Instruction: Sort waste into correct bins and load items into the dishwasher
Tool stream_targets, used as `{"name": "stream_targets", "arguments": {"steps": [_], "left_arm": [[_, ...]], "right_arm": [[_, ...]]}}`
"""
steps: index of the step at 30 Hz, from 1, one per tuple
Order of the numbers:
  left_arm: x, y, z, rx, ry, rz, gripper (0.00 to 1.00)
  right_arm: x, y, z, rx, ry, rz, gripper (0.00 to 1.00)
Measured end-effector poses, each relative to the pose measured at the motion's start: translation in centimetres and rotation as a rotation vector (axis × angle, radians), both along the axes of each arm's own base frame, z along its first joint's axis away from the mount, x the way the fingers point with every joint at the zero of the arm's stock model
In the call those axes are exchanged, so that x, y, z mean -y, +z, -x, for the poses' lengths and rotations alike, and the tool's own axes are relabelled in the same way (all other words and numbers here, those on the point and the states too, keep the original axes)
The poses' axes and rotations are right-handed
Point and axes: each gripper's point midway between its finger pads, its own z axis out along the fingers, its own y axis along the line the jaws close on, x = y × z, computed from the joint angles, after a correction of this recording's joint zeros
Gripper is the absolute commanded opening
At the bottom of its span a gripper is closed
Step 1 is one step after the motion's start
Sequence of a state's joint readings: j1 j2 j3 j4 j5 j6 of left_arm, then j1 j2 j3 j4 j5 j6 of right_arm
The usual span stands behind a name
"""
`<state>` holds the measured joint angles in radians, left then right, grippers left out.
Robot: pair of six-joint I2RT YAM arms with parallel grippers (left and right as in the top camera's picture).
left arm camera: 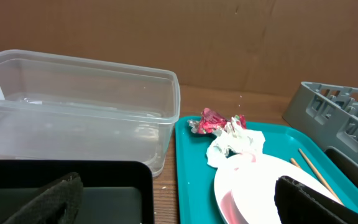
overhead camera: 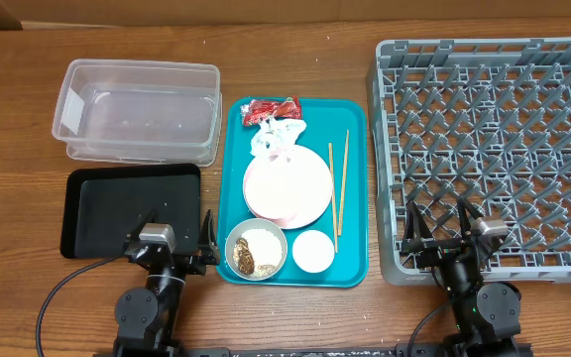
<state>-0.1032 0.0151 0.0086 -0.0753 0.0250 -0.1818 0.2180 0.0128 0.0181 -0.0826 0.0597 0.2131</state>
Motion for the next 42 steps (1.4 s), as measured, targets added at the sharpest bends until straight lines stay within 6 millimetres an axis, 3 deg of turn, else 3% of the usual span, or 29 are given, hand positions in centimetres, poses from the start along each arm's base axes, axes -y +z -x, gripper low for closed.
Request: {"name": "stream_targets", "arguments": {"steps": [11, 42], "left_arm": [[0.01, 0.00, 0.00, 0.000, 0.000, 0.000, 1.00], [0.00, 0.01, 0.00, 0.000, 0.000, 0.000, 1.00]], "right_arm": [[0.01, 0.02, 0.00, 0.018, 0.002, 0.093, 1.00], [0.01, 0.02, 0.00, 0.020, 0.002, 0.107, 1.00]]}}
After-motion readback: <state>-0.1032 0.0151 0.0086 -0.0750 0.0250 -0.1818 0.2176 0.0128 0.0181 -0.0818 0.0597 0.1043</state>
